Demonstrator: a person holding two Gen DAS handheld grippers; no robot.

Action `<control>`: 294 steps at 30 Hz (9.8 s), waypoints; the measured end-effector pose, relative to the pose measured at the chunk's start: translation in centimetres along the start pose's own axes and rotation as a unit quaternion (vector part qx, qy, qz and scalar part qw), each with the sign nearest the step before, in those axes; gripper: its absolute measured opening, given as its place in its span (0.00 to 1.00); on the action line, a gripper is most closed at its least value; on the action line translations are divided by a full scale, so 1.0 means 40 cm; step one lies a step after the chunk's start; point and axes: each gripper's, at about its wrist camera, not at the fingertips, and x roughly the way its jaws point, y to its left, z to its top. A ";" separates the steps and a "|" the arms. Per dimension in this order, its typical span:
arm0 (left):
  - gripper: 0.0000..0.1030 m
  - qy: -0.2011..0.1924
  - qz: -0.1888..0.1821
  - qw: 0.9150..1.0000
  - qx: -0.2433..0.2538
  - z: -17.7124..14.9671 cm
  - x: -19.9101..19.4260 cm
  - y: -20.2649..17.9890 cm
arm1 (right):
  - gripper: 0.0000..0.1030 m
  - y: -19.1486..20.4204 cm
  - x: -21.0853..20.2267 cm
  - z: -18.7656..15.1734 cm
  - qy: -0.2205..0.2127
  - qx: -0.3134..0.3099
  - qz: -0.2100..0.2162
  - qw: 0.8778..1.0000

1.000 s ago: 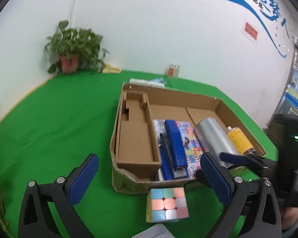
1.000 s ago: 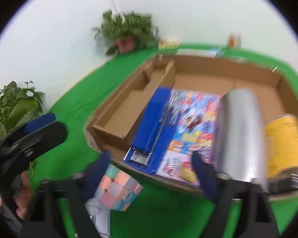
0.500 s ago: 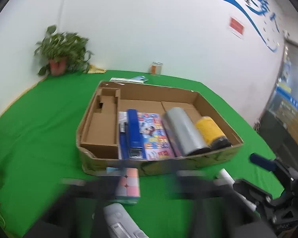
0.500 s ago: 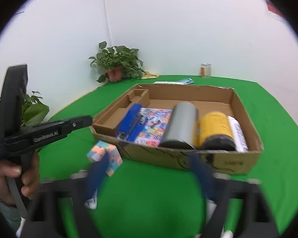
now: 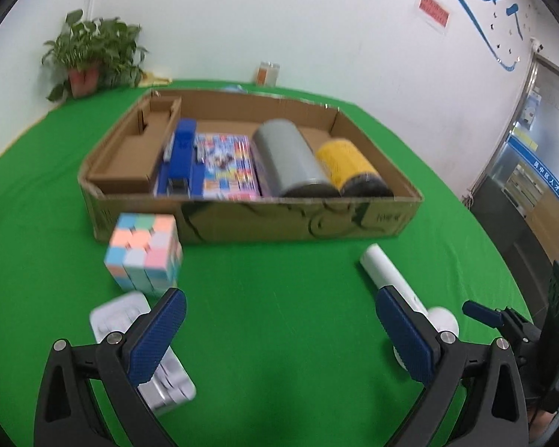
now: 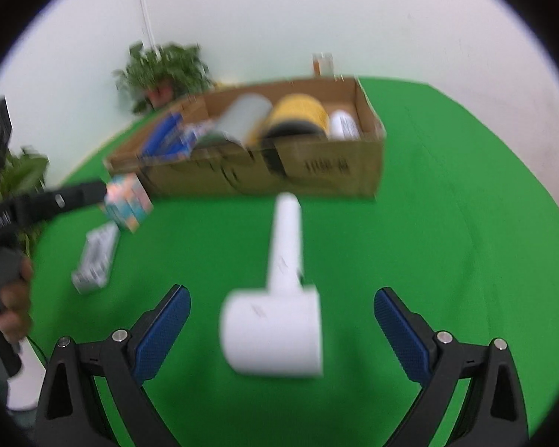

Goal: Organize rigid objects
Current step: 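Move both grippers to the white fan and close on its head, then lift the white fan and lower it into the box beside the stapler, then open both grippers and withdraw from the fan, then move both grippers to the white phone stand and close on it, then lift the phone stand and lower it into the box's cardboard compartment, then move both grippers to the pastel Rubik's cube and close on it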

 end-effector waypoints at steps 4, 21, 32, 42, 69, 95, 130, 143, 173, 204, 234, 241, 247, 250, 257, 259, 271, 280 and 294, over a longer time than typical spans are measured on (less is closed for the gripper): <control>1.00 0.027 -0.008 1.000 0.001 -0.011 0.045 -0.012 | 0.92 -0.021 0.023 -0.039 0.028 0.011 -0.005 1.000; 0.99 0.139 -0.124 0.981 -0.061 -0.028 0.182 0.008 | 0.84 0.149 0.005 -0.079 0.024 -0.023 0.152 0.988; 0.78 0.226 -0.187 0.953 -0.070 -0.015 0.327 -0.046 | 0.84 0.171 0.015 -0.092 0.032 -0.042 0.088 0.995; 0.60 0.261 -0.208 0.938 -0.090 -0.043 0.312 -0.037 | 0.65 0.195 0.022 -0.100 0.041 -0.046 0.079 0.995; 0.33 0.253 -0.193 0.940 -0.124 -0.065 0.275 -0.012 | 0.58 0.222 0.003 -0.081 0.034 -0.043 0.078 0.995; 0.32 0.100 -0.158 0.981 -0.050 0.201 0.007 0.063 | 0.58 0.319 -0.012 0.162 -0.072 -0.096 0.100 0.988; 0.46 0.172 -0.168 0.968 -0.066 0.472 0.294 0.269 | 0.61 0.360 0.304 0.402 0.022 -0.045 0.054 0.997; 0.00 0.008 -0.037 0.999 0.038 0.423 0.057 0.201 | 0.65 0.328 0.151 0.321 -0.078 -0.050 0.054 0.994; 0.44 -0.046 0.059 0.997 -0.029 0.148 -0.227 0.286 | 0.99 0.340 0.083 0.209 -0.075 -0.049 0.055 0.994; 0.58 0.217 -0.190 0.940 -0.180 -0.102 0.073 0.206 | 0.99 0.341 0.118 -0.010 0.069 -0.102 0.137 0.983; 0.27 0.191 -0.231 0.935 -0.189 -0.080 0.003 0.246 | 0.65 0.309 0.108 -0.011 0.108 0.015 0.156 0.982; 0.27 0.122 -0.201 0.961 -0.144 0.091 -0.086 0.290 | 0.65 0.356 0.077 0.130 0.034 0.000 0.174 0.984; 0.27 0.090 -0.165 0.973 -0.130 0.236 -0.106 0.370 | 0.64 0.401 0.137 0.271 0.019 -0.005 0.200 0.980; 0.27 0.085 -0.153 0.976 -0.130 0.304 -0.104 0.427 | 0.64 0.424 0.187 0.336 0.023 -0.001 0.211 0.977; 0.26 0.098 -0.121 0.978 -0.141 0.440 -0.025 0.554 | 0.64 0.459 0.344 0.460 0.073 0.040 0.233 0.969; 0.26 0.109 -0.114 0.976 -0.151 0.473 0.022 0.572 | 0.64 0.469 0.382 0.477 0.089 0.050 0.238 0.966; 0.93 0.010 -0.042 0.988 -0.148 0.499 -0.025 0.646 | 0.93 0.439 0.379 0.510 0.051 0.070 0.217 0.972; 0.99 -0.026 0.010 0.997 -0.068 0.397 -0.116 0.535 | 1.00 0.391 0.264 0.375 0.000 -0.001 0.090 0.996; 0.70 0.103 -0.095 0.980 -0.143 0.141 0.056 0.515 | 1.00 0.433 0.250 0.189 0.042 -0.086 0.176 0.980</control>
